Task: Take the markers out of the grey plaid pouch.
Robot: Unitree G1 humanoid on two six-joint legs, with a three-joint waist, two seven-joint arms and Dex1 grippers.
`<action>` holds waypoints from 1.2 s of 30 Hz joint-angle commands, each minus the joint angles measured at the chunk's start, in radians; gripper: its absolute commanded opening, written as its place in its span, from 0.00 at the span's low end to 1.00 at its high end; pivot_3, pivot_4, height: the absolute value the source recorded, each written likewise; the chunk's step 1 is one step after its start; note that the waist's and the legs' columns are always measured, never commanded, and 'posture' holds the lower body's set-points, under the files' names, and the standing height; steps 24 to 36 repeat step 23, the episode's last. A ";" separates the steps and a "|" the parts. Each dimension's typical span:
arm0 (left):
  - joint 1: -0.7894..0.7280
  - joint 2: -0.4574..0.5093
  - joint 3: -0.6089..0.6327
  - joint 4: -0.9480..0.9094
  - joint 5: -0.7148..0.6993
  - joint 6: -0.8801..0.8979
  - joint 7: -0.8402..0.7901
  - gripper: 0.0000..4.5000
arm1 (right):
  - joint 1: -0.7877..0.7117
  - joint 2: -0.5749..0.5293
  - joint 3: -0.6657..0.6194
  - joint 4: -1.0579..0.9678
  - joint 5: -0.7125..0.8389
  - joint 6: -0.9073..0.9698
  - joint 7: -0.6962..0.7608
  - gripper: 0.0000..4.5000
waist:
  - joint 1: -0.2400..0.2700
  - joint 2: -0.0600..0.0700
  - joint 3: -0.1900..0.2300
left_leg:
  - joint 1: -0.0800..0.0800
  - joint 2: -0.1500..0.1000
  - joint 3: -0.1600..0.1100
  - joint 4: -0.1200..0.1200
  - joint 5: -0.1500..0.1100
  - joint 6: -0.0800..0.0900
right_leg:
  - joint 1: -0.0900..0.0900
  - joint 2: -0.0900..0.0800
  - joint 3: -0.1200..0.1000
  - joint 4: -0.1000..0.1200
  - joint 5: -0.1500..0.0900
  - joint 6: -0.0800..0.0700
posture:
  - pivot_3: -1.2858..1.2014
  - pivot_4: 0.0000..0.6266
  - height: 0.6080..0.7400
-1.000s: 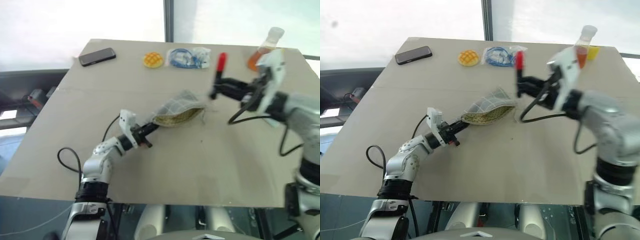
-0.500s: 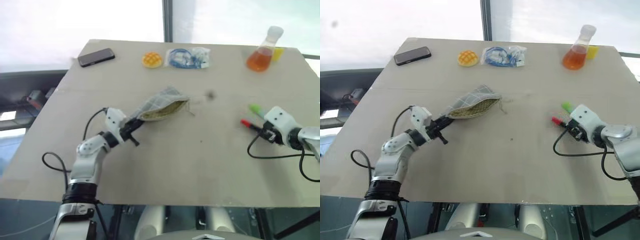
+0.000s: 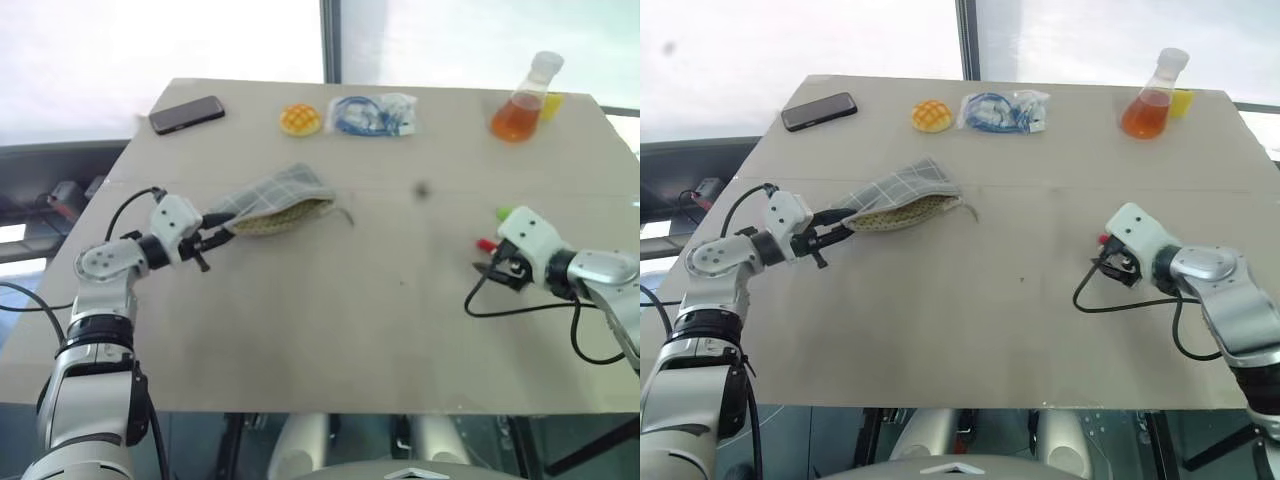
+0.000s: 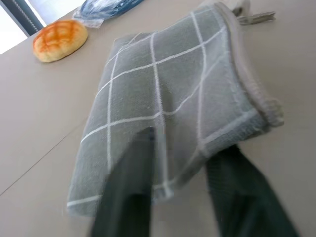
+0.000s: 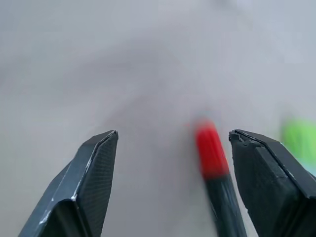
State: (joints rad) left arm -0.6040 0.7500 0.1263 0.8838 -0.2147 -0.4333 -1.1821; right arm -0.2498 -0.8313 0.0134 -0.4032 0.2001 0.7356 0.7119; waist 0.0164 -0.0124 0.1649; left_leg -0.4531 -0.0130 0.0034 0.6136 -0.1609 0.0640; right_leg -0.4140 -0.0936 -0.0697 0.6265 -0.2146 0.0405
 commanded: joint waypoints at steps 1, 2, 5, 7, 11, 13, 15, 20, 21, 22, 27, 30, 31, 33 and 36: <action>0.076 0.023 0.051 -0.171 -0.134 0.092 -0.137 0.72 | 0.087 0.040 -0.082 -0.086 0.047 -0.111 0.014 0.81 | 0.000 -0.001 0.000 | -0.001 0.000 0.000 0.000 0.000 0.000 | 0.000 0.000 -0.001 -0.001 0.000 0.000 | 0.52 0.24 1.00; 0.107 0.028 0.058 -0.220 -0.156 0.118 -0.158 0.72 | 0.113 0.048 -0.092 -0.089 0.051 -0.126 0.014 0.81 | -0.001 -0.001 0.000 | -0.001 0.000 0.000 0.001 -0.001 0.001 | 0.000 0.000 0.000 -0.001 0.000 0.000 | 0.52 0.24 1.00; 0.269 0.063 0.113 -0.515 -0.284 0.389 -0.111 0.72 | 0.321 0.048 -0.173 -0.118 0.082 -0.227 0.075 0.94 | -0.001 -0.001 0.001 | -0.001 -0.001 0.000 0.001 -0.003 0.001 | 0.001 -0.003 0.002 -0.002 0.000 0.000 | 0.52 0.24 1.00; 0.396 0.073 0.152 -0.727 -0.367 0.551 -0.049 0.72 | 0.455 0.069 -0.248 -0.141 0.102 -0.292 0.095 1.00 | -0.002 0.000 0.001 | -0.001 -0.001 0.000 0.001 -0.004 0.001 | 0.001 -0.003 0.004 -0.003 -0.001 0.000 | 0.52 0.24 1.00; 0.603 0.049 0.189 -1.039 -0.469 0.728 0.060 0.72 | 0.668 0.110 -0.378 -0.123 0.085 -0.407 0.097 1.00 | -0.003 0.005 0.001 | 0.005 0.000 0.000 0.001 -0.007 -0.004 | 0.004 -0.004 0.005 -0.002 -0.005 0.000 | 0.52 0.24 1.00; 0.652 0.032 0.182 -1.105 -0.458 0.741 0.097 0.72 | 0.720 0.119 -0.417 -0.126 0.091 -0.433 0.104 1.00 | -0.003 0.007 0.002 | 0.006 0.001 0.000 0.001 -0.007 -0.004 | 0.005 -0.004 0.005 -0.002 -0.006 0.001 | 0.52 0.24 1.00; 0.666 0.005 0.170 -1.139 -0.444 0.761 0.155 0.72 | 0.751 0.121 -0.455 -0.134 0.107 -0.438 0.110 1.00 | -0.004 0.008 0.002 | 0.006 0.003 0.000 0.001 -0.007 -0.004 | 0.004 -0.004 0.005 -0.002 -0.006 0.001 | 0.52 0.24 1.00; 0.692 -0.030 0.138 -1.175 -0.380 0.757 0.232 0.72 | 0.754 0.137 -0.498 -0.131 0.120 -0.446 0.090 1.00 | -0.006 0.010 0.003 | 0.005 0.005 0.000 0.000 -0.007 -0.005 | 0.001 -0.004 0.003 -0.002 -0.006 0.000 | 0.52 0.24 1.00; 0.700 -0.032 0.135 -1.180 -0.373 0.757 0.238 0.72 | 0.752 0.140 -0.501 -0.131 0.118 -0.447 0.085 1.00 | -0.006 0.010 0.003 | 0.005 0.005 0.000 0.000 -0.007 -0.005 | 0.000 -0.004 0.003 -0.002 -0.006 0.000 | 0.52 0.24 1.00; 0.708 -0.032 0.132 -1.186 -0.371 0.759 0.236 0.72 | 0.746 0.143 -0.503 -0.127 0.122 -0.442 0.079 1.00 | -0.006 0.010 0.003 | 0.005 0.005 0.000 0.000 -0.007 -0.005 | 0.000 -0.005 0.003 -0.002 -0.006 0.000 | 0.52 0.24 1.00; 0.714 -0.031 0.128 -1.191 -0.374 0.766 0.230 0.72 | 0.743 0.145 -0.503 -0.120 0.120 -0.444 0.076 1.00 | -0.006 0.010 0.003 | 0.005 0.006 0.000 0.000 -0.007 -0.005 | 0.000 -0.005 0.003 -0.002 -0.006 0.000 | 0.52 0.24 1.00; 0.714 -0.031 0.128 -1.191 -0.374 0.766 0.230 0.72 | 0.743 0.145 -0.503 -0.120 0.120 -0.444 0.076 1.00 | -0.006 0.010 0.003 | 0.005 0.006 0.000 0.000 -0.007 -0.005 | 0.000 -0.005 0.003 -0.002 -0.006 0.000 | 0.52 0.24 1.00; 0.714 -0.031 0.128 -1.191 -0.374 0.766 0.230 0.72 | 0.743 0.145 -0.503 -0.120 0.120 -0.444 0.076 1.00 | -0.006 0.010 0.003 | 0.005 0.006 0.000 0.000 -0.007 -0.005 | 0.000 -0.005 0.003 -0.002 -0.006 0.000 | 0.52 0.24 1.00; 0.714 -0.031 0.128 -1.191 -0.374 0.766 0.230 0.72 | 0.743 0.145 -0.503 -0.120 0.120 -0.444 0.076 1.00 | -0.006 0.010 0.003 | 0.005 0.006 0.000 0.000 -0.007 -0.005 | 0.000 -0.005 0.003 -0.002 -0.006 0.000 | 0.52 0.24 1.00; 0.714 -0.031 0.128 -1.191 -0.374 0.766 0.230 0.72 | 0.743 0.145 -0.503 -0.120 0.120 -0.444 0.076 1.00 | -0.006 0.010 0.003 | 0.005 0.006 0.000 0.000 -0.007 -0.005 | 0.000 -0.005 0.003 -0.002 -0.006 0.000 | 0.52 0.24 1.00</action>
